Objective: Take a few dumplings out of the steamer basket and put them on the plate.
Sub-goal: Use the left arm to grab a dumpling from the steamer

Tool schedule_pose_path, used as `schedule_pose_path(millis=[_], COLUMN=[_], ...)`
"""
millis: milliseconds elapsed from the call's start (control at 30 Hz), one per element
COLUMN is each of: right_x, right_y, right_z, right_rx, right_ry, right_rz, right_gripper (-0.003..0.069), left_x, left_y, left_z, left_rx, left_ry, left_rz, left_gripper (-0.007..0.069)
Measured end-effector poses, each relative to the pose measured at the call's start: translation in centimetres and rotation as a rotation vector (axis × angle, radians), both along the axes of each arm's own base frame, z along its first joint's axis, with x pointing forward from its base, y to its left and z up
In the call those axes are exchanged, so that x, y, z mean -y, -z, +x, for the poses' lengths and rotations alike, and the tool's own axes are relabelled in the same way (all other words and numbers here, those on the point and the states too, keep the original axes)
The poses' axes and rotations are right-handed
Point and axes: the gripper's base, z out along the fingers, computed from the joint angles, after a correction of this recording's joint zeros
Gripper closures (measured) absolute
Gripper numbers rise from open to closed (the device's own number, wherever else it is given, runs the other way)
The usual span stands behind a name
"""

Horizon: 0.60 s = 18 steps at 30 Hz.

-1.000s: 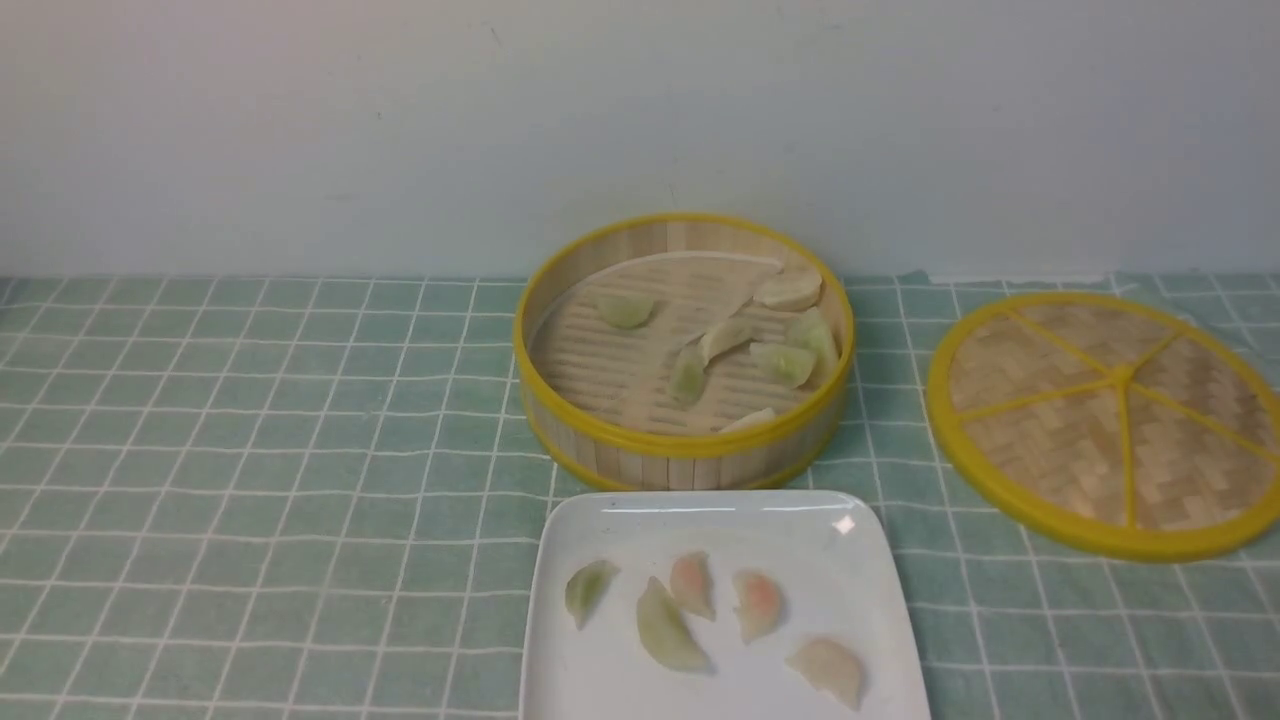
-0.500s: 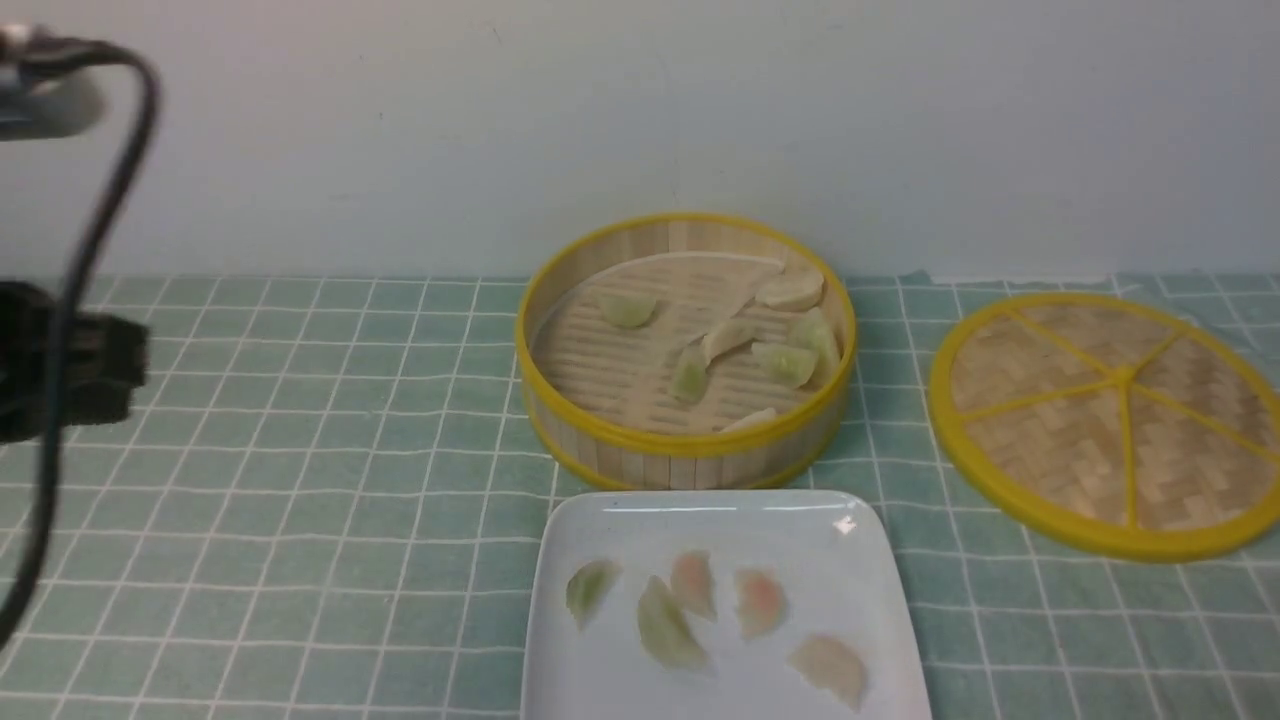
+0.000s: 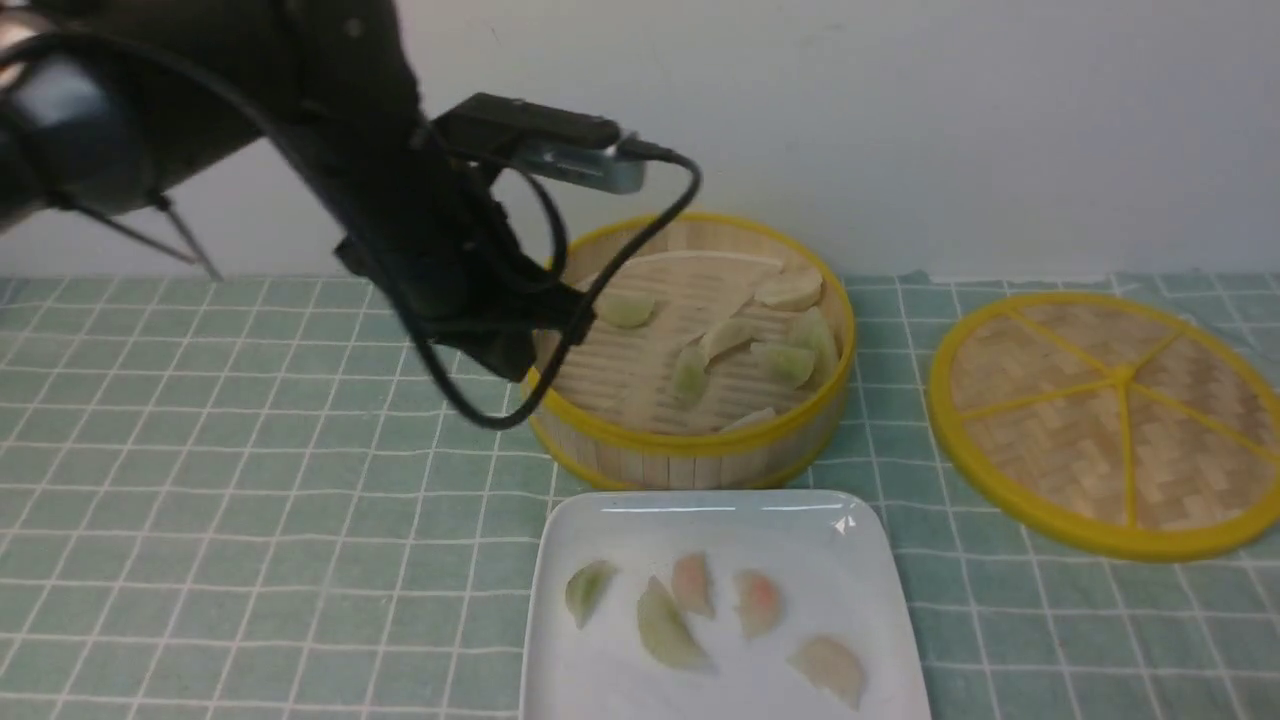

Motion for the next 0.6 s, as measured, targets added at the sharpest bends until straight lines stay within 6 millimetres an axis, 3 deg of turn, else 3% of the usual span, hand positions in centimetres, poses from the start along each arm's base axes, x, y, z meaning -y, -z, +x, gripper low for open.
schedule_pose_path(millis=[200, 367, 567, 600], right_x=[0.0, 0.0, 0.0, 0.0], right_y=[0.0, 0.0, 0.0, 0.0], right_z=[0.0, 0.0, 0.0, 0.0], right_rx=[0.0, 0.0, 0.0, 0.0], right_ry=[0.0, 0.0, 0.0, 0.0], right_rz=[0.0, 0.0, 0.0, 0.0], right_gripper=[0.0673, 0.0673, 0.0673, 0.0673], left_x=[3.6, 5.6, 6.7, 6.9], left_y=[3.2, 6.0, 7.8, 8.3], left_z=[4.9, 7.8, 9.5, 9.8], left_rx=[0.02, 0.028, 0.064, 0.074], left_ry=[0.064, 0.118, 0.135, 0.133], left_rz=[0.007, 0.022, 0.004, -0.004], left_gripper=[0.0631, 0.0617, 0.0494, 0.0438])
